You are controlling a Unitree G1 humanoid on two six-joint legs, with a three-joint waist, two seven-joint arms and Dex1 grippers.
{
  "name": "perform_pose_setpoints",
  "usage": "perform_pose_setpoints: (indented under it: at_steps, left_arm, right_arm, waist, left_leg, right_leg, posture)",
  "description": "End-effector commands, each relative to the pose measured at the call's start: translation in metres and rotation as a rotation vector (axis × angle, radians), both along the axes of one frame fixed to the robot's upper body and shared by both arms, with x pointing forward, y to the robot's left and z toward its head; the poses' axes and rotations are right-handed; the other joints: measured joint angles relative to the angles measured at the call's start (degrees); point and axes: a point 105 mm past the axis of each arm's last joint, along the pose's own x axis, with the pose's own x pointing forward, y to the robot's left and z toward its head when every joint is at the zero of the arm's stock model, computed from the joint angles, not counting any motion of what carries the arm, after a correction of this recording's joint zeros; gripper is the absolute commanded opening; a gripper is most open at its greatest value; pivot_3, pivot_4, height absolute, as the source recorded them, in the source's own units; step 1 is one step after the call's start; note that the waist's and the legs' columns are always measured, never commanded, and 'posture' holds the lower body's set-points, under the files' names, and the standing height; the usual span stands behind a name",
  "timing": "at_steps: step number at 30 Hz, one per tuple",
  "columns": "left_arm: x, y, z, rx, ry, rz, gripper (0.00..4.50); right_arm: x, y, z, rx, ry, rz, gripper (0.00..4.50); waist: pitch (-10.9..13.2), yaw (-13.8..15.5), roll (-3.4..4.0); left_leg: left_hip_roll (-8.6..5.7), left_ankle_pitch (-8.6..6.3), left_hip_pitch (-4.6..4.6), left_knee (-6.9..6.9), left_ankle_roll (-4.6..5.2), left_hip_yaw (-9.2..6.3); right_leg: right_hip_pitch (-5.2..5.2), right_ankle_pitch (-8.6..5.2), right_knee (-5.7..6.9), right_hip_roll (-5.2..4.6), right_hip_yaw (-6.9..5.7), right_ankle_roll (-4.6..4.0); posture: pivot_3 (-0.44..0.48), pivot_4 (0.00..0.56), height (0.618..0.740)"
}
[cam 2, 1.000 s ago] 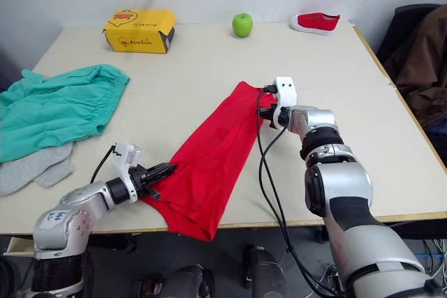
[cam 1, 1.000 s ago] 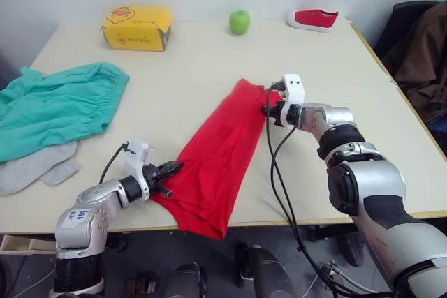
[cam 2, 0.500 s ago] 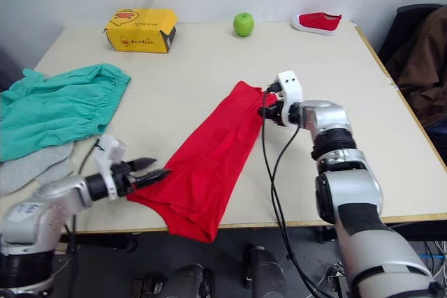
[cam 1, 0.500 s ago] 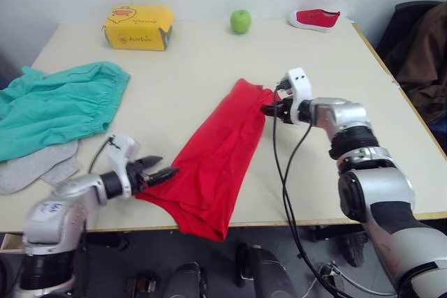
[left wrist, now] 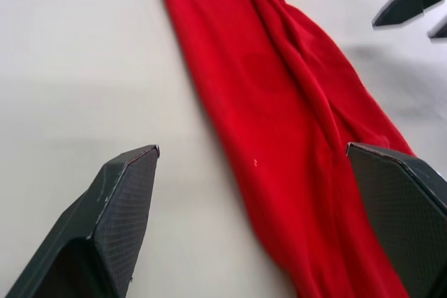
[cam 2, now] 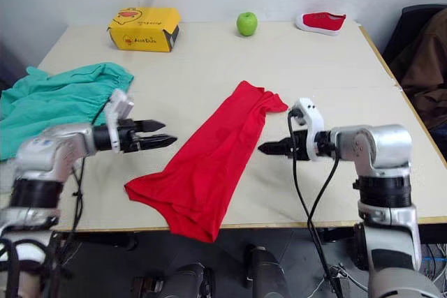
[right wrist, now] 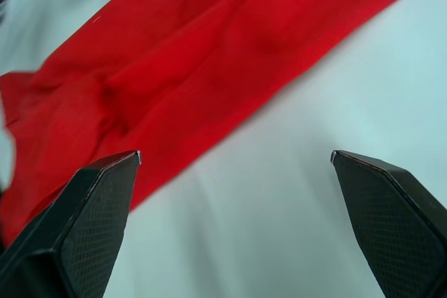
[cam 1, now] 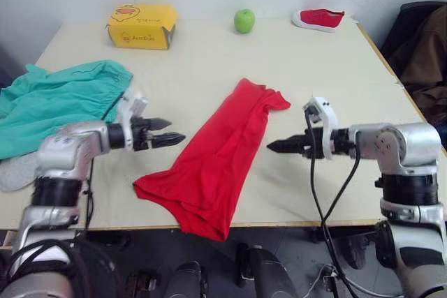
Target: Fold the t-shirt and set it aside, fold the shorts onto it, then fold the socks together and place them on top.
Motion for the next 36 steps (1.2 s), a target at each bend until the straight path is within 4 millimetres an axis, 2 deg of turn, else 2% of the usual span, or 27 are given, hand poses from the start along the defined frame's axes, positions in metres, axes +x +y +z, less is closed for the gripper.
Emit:
perform_pose_setpoints:
  at_steps: [1,4,9,15,19,22,30,32,33,36]
  left_arm:
    - [0.019,-0.01,-0.002,0.033,-0.011,-0.022,4.5]
    - [0.034,-0.022,-0.008,0.045,-0.001,-0.028,4.5]
    - [0.045,-0.038,-0.018,0.075,0.003,-0.053,4.5]
    - [0.049,-0.043,-0.038,0.118,0.023,-0.04,4.5]
    - [0.05,-0.044,-0.048,0.131,0.039,-0.026,3.66]
    - [0.05,-0.046,-0.051,0.135,0.039,-0.025,2.68]
    - [0.052,-0.05,-0.05,0.124,0.019,-0.024,0.12]
    - [0.052,-0.049,-0.049,0.118,0.014,-0.026,0.0]
    - [0.052,-0.049,-0.049,0.114,0.013,-0.029,0.0]
    - [0.051,-0.049,-0.05,0.1,0.005,-0.026,0.0]
  right_arm:
    - [-0.021,0.015,-0.003,0.017,-0.014,0.047,4.45]
    - [-0.031,0.026,-0.016,0.023,0.003,0.064,4.45]
    - [-0.03,0.038,-0.026,0.065,0.041,0.038,4.45]
    - [-0.028,0.057,-0.038,0.083,0.091,0.032,4.45]
    - [-0.018,0.064,-0.05,0.065,0.111,-0.029,4.5]
    - [-0.012,0.065,-0.056,0.066,0.127,-0.071,3.82]
    - [-0.008,0.06,-0.058,0.037,0.101,-0.089,0.92]
    - [-0.006,0.055,-0.053,0.03,0.086,-0.09,0.19]
    - [-0.005,0.053,-0.051,0.028,0.08,-0.091,0.05]
    - [0.0,0.044,-0.046,0.018,0.059,-0.103,0.05]
  waist:
    - [0.0,0.09,-0.01]
    - [0.0,0.45,-0.01]
    - [0.0,0.8,-0.02]
    - [-0.02,0.77,-0.05]
    - [-0.12,0.73,-0.19]
    - [-0.2,0.69,-0.3]
    - [-0.25,0.71,-0.37]
    - [-0.25,0.72,-0.37]
    - [-0.25,0.73,-0.36]
    - [-0.25,0.75,-0.37]
  left_leg:
    - [0.0,0.0,-0.02,0.0,-0.02,0.01]
    - [-0.02,0.02,-0.03,0.01,-0.04,0.03]
    - [-0.04,0.04,0.02,0.06,-0.05,0.09]
    - [-0.04,0.06,0.11,0.06,-0.06,0.08]
    - [-0.04,0.08,0.25,0.06,-0.06,0.09]
    - [-0.03,0.08,0.27,0.06,-0.07,0.07]
    - [-0.03,0.08,0.24,0.05,-0.06,0.07]
    - [-0.03,0.07,0.23,0.05,-0.05,0.07]
    - [-0.03,0.07,0.23,0.05,-0.05,0.07]
    - [-0.03,0.07,0.19,0.05,-0.04,0.07]
  right_leg:
    - [-0.02,0.0,0.03,0.0,0.0,0.0]
    - [-0.02,0.0,0.0,0.02,-0.01,0.01]
    - [-0.02,0.01,0.08,0.02,0.02,0.02]
    - [0.03,0.01,0.13,0.02,0.03,0.01]
    - [0.1,0.01,0.23,0.0,0.06,0.02]
    - [0.1,0.01,0.31,-0.01,0.07,0.01]
    - [0.09,0.01,0.29,-0.02,0.06,0.01]
    - [0.08,0.01,0.28,-0.02,0.06,0.01]
    - [0.07,0.01,0.27,-0.02,0.05,0.01]
    - [0.07,0.01,0.24,-0.02,0.05,0.01]
  posture:
    - [0.0,0.15,0.74]
    - [0.0,0.15,0.74]
    - [0.0,0.15,0.74]
    - [0.0,0.15,0.74]
    - [0.0,0.15,0.74]
    - [0.0,0.15,0.74]
    - [0.0,0.15,0.74]
    - [0.0,0.15,0.74]
    - [0.0,0.15,0.74]
    - [0.0,0.15,0.74]
